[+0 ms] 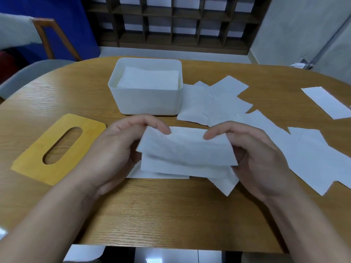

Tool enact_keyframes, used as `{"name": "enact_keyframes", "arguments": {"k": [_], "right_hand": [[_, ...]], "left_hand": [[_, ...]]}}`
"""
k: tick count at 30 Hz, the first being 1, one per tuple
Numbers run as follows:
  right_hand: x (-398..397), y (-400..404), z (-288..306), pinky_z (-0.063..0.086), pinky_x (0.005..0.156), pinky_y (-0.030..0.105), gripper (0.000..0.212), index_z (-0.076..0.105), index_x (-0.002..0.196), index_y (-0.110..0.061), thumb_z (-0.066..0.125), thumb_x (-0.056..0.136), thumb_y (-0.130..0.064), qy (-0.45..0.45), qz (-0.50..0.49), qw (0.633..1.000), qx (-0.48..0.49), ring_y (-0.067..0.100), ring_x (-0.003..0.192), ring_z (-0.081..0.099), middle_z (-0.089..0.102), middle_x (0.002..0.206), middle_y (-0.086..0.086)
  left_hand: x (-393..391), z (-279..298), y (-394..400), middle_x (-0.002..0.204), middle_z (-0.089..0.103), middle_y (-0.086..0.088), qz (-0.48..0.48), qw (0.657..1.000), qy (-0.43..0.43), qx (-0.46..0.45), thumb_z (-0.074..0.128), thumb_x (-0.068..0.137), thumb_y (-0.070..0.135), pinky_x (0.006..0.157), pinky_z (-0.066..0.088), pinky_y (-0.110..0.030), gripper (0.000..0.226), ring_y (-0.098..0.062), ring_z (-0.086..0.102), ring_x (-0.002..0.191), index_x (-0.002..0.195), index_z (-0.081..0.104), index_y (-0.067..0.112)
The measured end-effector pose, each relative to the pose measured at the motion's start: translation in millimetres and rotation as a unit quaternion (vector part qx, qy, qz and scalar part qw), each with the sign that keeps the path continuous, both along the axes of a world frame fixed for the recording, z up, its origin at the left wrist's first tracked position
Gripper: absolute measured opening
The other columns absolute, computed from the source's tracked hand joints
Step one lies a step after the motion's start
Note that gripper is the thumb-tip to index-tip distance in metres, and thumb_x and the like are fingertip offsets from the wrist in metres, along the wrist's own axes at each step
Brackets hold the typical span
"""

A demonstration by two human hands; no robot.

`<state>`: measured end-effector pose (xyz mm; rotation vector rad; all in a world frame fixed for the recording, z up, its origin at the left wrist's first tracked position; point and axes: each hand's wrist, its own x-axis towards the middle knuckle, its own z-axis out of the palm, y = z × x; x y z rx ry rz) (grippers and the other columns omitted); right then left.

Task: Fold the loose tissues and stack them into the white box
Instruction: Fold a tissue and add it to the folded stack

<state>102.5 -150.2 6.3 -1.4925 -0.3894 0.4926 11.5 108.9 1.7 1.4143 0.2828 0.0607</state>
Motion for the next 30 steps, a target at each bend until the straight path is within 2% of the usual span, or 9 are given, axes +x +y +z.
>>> {"name": "enact_keyframes", "arguments": {"k": [3, 5, 7, 9, 11, 13, 18, 26, 30], "right_hand": [[-3, 6, 0, 0.045, 0.061, 0.024, 0.040, 0.082, 0.090, -0.011, 0.058, 0.110, -0.035, -0.020, -0.033, 0.998, -0.043, 0.013, 0.068, 0.057, 0.058, 0.076, 0.005], [-5, 12, -3, 0.046, 0.062, 0.035, 0.028, 0.081, 0.093, -0.015, 0.075, 0.099, -0.042, -0.056, -0.038, 0.994, -0.085, 0.031, 0.065, 0.057, 0.061, 0.075, 0.014], [-7, 17, -7, 0.048, 0.060, 0.050, 0.016, 0.079, 0.102, -0.023, 0.085, 0.095, -0.037, -0.075, -0.042, 0.991, -0.105, 0.053, 0.067, 0.053, 0.059, 0.075, 0.029], [-8, 21, -10, 0.056, 0.064, 0.059, 0.018, 0.076, 0.111, -0.031, 0.086, 0.096, -0.032, -0.072, -0.055, 0.989, -0.118, 0.060, 0.073, 0.058, 0.061, 0.080, 0.037], [-11, 27, -9, 0.057, 0.059, 0.050, 0.017, 0.075, 0.112, -0.030, 0.084, 0.098, -0.027, -0.073, -0.074, 0.988, -0.114, 0.050, 0.067, 0.060, 0.063, 0.080, 0.035], [-13, 34, -11, 0.057, 0.056, 0.038, 0.011, 0.075, 0.109, -0.026, 0.081, 0.100, -0.023, -0.071, -0.085, 0.989, -0.101, 0.034, 0.061, 0.061, 0.069, 0.075, 0.023], [-18, 52, -26, 0.064, 0.075, 0.037, 0.018, 0.073, 0.114, -0.030, 0.082, 0.099, -0.029, -0.173, -0.114, 0.966, -0.152, 0.018, 0.063, 0.071, 0.074, 0.072, 0.000], [-15, 70, -32, 0.060, 0.079, 0.025, 0.028, 0.074, 0.118, -0.025, 0.088, 0.093, -0.025, -0.230, -0.144, 0.944, -0.189, 0.010, 0.066, 0.067, 0.071, 0.076, -0.008], [-18, 72, -37, 0.057, 0.078, 0.021, 0.036, 0.072, 0.126, -0.024, 0.087, 0.094, -0.026, -0.324, -0.125, 0.894, -0.284, 0.007, 0.080, 0.063, 0.068, 0.092, -0.015]], "left_hand": [[-1, 0, -1, 0.085, 0.062, -0.010, 0.021, 0.999, -0.001, 0.043, 0.044, 0.109, 0.012, 0.065, 0.042, -0.023, 0.039, -0.022, 0.053, 0.075, 0.097, 0.079, 0.000], [-1, -2, -1, 0.076, 0.063, -0.009, 0.030, 0.997, -0.012, 0.071, 0.056, 0.111, 0.016, 0.063, 0.046, -0.019, 0.029, -0.010, 0.058, 0.069, 0.100, 0.079, 0.002], [-2, -2, 0, 0.079, 0.056, -0.028, 0.019, 0.995, -0.025, 0.097, 0.073, 0.104, 0.018, 0.071, 0.043, -0.030, 0.012, -0.023, 0.054, 0.074, 0.106, 0.082, 0.011], [-4, -6, 5, 0.073, 0.038, -0.023, 0.021, 0.990, -0.033, 0.132, 0.079, 0.099, 0.017, 0.064, 0.036, -0.030, 0.013, -0.028, 0.038, 0.066, 0.112, 0.082, 0.017], [-6, -10, 13, 0.075, 0.032, -0.019, 0.032, 0.979, -0.025, 0.197, 0.081, 0.099, 0.018, 0.059, 0.031, -0.031, 0.017, -0.037, 0.030, 0.065, 0.114, 0.081, 0.025], [-8, -13, 19, 0.072, 0.036, -0.010, 0.043, 0.964, -0.025, 0.260, 0.082, 0.098, 0.023, 0.057, 0.032, -0.030, 0.013, -0.030, 0.034, 0.063, 0.109, 0.081, 0.030], [-14, -23, 29, 0.069, 0.049, -0.001, 0.077, 0.934, -0.026, 0.347, 0.080, 0.099, 0.029, 0.057, 0.038, -0.031, 0.004, -0.013, 0.046, 0.060, 0.101, 0.078, 0.033], [-18, -21, 31, 0.065, 0.052, 0.007, 0.102, 0.889, -0.010, 0.447, 0.078, 0.097, 0.036, 0.056, 0.038, -0.032, 0.007, -0.012, 0.050, 0.059, 0.099, 0.072, 0.036], [-19, -25, 27, 0.080, 0.059, 0.013, 0.100, 0.836, -0.012, 0.539, 0.081, 0.092, 0.036, 0.067, 0.049, -0.038, 0.026, -0.008, 0.057, 0.075, 0.115, 0.068, 0.038]]}}
